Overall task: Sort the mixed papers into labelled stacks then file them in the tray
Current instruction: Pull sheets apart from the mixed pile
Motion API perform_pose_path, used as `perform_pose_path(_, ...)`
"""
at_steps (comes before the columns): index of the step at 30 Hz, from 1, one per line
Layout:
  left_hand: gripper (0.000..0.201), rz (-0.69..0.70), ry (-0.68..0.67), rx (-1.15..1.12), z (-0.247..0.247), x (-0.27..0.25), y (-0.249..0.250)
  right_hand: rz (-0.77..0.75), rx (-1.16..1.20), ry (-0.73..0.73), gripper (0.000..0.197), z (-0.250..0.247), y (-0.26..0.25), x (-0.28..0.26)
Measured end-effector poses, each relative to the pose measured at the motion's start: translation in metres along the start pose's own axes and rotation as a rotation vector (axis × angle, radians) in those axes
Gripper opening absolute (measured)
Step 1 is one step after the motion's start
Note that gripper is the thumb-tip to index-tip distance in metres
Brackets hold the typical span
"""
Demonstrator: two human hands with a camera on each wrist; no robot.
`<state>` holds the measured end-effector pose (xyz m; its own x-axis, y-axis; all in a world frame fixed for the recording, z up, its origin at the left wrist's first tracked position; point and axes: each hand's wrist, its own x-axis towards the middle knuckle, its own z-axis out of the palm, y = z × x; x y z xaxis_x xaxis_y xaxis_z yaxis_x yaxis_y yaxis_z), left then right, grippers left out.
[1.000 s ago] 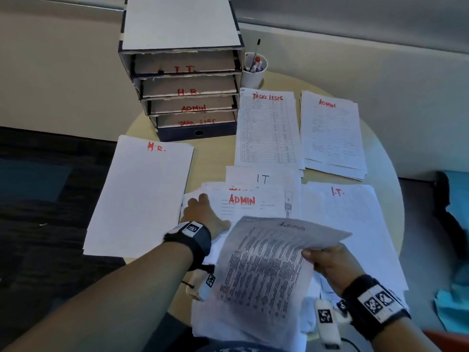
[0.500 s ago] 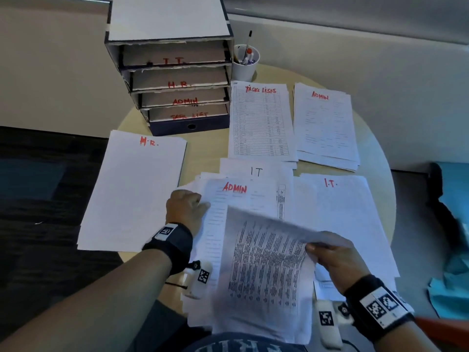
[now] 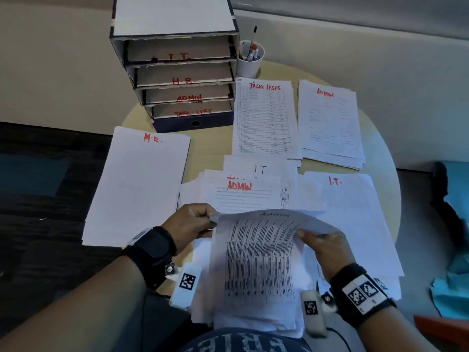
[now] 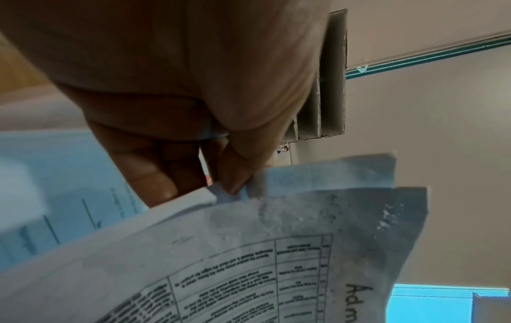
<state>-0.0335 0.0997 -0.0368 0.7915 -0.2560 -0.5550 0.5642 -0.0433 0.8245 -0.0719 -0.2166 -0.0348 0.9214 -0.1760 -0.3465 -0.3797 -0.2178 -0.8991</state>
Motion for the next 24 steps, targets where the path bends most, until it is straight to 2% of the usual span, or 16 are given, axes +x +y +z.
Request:
perform_pose_path(3, 0.025, -0.017, -0.010, -0.007, -0.003, 0.002, -0.002, 0.009, -0.047, -0.032, 0.008, -0.002, 0.004, 0.002)
perform_pose_path(5, 0.031, -0.042, -0.032, -0.075, -0.003, 0.001, -0.001, 0.071, -0.040, -0.017, 0.002, -0.002, 0.005, 0.003)
perform_pose_path(7, 0.025, -0.069, -0.025, -0.117, -0.002, 0.007, 0.000, 0.120, 0.048, 0.032, 0.009, -0.002, 0.007, 0.005)
perform_pose_path(8, 0.021, -0.064, 0.023, -0.041, -0.003, 0.013, 0.000, 0.126, 0.091, 0.048, 0.016, -0.002, 0.008, 0.006)
perform_pose_path(9, 0.023, -0.062, 0.101, 0.142, -0.003, 0.022, 0.001, 0.134, 0.116, 0.064, 0.025, -0.001, 0.010, 0.007)
perform_pose_path(10, 0.035, -0.064, 0.192, 0.390, -0.003, 0.031, 0.000, 0.145, 0.147, 0.076, 0.037, 0.000, 0.012, 0.007)
perform_pose_path(12, 0.083, -0.109, 0.356, 0.799, 0.005, 0.044, -0.001, 0.177, 0.112, 0.112, 0.062, 0.001, 0.013, 0.007)
perform_pose_path(13, 0.098, -0.152, 0.400, 0.886, 0.009, 0.047, -0.002, 0.193, 0.059, 0.120, 0.064, 0.003, 0.013, 0.007)
perform_pose_path(14, 0.102, -0.194, 0.420, 0.908, 0.014, 0.049, -0.003, 0.197, 0.029, 0.123, 0.056, 0.004, 0.012, 0.006)
perform_pose_path(16, 0.094, -0.240, 0.432, 0.863, 0.018, 0.053, -0.008, 0.205, -0.004, 0.117, 0.032, 0.006, 0.011, 0.008)
perform_pose_path(17, 0.088, -0.241, 0.441, 0.811, 0.017, 0.054, -0.009, 0.208, -0.029, 0.119, 0.026, 0.005, 0.013, 0.010)
perform_pose_path(21, 0.058, -0.120, 0.526, 0.683, 0.010, 0.052, -0.014, 0.225, 0.035, 0.142, 0.015, 0.004, 0.018, 0.012)
perform_pose_path(24, 0.041, -0.049, 0.558, 0.621, 0.003, 0.045, -0.016, 0.217, 0.063, 0.101, 0.012, 0.004, 0.017, 0.011)
